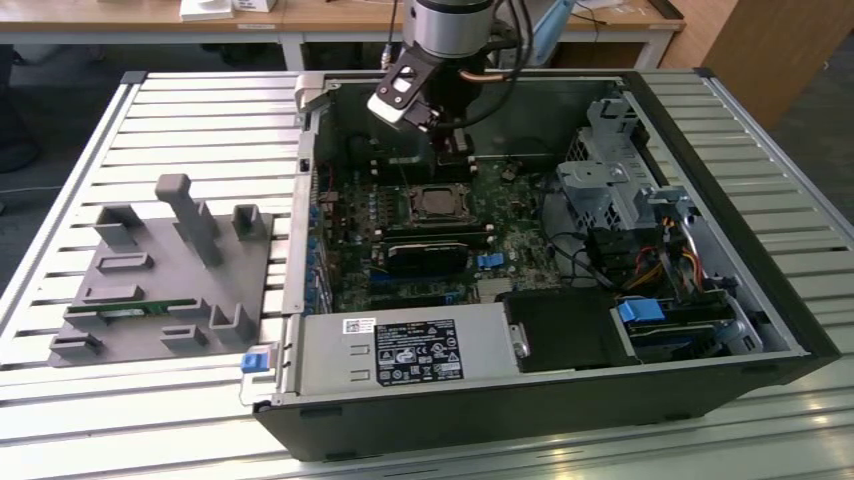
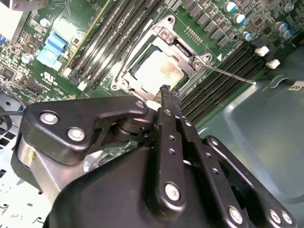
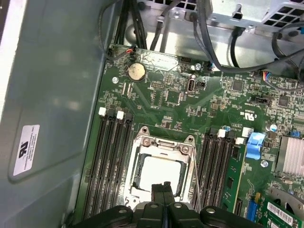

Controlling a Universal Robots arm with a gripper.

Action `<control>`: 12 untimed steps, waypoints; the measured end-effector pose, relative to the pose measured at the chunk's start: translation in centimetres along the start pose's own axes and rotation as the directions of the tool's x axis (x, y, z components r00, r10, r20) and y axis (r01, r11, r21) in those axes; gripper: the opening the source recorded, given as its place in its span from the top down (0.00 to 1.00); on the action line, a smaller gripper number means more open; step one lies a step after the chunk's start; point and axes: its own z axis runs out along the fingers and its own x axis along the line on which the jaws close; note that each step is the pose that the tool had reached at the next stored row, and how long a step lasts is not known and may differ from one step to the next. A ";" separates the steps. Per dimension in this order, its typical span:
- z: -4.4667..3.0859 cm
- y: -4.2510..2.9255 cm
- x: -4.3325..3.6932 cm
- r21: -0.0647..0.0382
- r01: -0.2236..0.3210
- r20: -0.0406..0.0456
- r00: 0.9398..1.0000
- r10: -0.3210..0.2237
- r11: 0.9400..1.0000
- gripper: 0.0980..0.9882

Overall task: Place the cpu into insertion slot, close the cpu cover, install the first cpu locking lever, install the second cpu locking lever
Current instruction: 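Install the first cpu locking lever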

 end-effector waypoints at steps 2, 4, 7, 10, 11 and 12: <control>0.00 0.00 0.00 0.000 0.014 0.000 1.000 -0.014 1.000 0.99; 0.00 0.00 0.00 0.000 0.030 -0.001 1.000 -0.030 1.000 0.99; 0.00 0.00 0.00 0.001 0.054 -0.002 0.999 -0.054 0.999 0.99; 0.00 0.00 0.00 0.001 0.078 -0.002 0.997 -0.078 0.997 0.99; 0.00 0.00 0.00 0.001 0.086 -0.003 0.996 -0.086 0.996 0.99; 0.00 0.00 0.00 0.001 0.094 -0.003 0.996 -0.094 0.996 0.99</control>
